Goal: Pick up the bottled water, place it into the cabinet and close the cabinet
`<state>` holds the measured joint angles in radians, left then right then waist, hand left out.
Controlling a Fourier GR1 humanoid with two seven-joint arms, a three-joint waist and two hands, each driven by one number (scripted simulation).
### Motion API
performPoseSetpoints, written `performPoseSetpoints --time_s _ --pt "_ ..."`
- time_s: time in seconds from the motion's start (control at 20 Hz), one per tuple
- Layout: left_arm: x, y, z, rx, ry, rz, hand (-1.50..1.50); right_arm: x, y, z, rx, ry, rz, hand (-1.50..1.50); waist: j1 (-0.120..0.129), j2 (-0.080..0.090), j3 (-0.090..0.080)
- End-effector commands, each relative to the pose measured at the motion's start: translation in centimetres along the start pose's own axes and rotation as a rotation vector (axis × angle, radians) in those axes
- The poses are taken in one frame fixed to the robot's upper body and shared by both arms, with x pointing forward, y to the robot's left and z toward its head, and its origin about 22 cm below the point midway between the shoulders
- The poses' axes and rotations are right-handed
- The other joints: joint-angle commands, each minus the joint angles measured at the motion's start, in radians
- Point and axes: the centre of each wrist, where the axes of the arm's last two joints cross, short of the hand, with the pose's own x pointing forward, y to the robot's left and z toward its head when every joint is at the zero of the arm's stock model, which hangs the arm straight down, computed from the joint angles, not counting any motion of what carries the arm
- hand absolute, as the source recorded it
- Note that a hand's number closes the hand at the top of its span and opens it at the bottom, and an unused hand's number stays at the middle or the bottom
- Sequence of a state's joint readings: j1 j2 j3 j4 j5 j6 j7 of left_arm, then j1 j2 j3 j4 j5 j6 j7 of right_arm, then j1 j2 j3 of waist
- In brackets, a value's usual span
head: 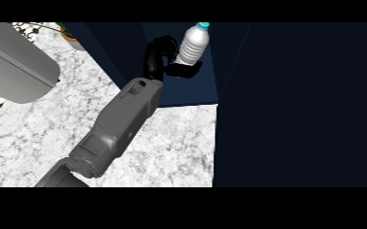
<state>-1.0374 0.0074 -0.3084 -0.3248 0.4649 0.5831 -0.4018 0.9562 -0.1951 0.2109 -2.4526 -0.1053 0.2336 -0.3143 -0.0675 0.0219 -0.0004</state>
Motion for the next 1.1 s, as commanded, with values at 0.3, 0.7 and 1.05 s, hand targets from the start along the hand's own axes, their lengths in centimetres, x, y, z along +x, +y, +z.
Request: performPoseSetpoints --time_s 0.3,0.7,1.05 --pt "-0.4 2.4 -1.7 0.141 0.000 -0.081 1.50 1.1 -0.7 0.0 0.025 -0.025 -0.041 -1.50 -0.038 0.013 0.000" --pt "0.0 2.8 -2.3 0.156 -0.094 -0.187 -1.50 0.3 -0.6 0.3 0.027 -0.031 -0.044 -1.50 -0.046 0.012 0.000" --pt "1.5 1.9 -2.7 0.068 -0.154 -0.114 -1.50 1.4 -0.3 -0.2 0.063 -0.033 -0.050 -1.50 -0.032 0.015 -0.002"
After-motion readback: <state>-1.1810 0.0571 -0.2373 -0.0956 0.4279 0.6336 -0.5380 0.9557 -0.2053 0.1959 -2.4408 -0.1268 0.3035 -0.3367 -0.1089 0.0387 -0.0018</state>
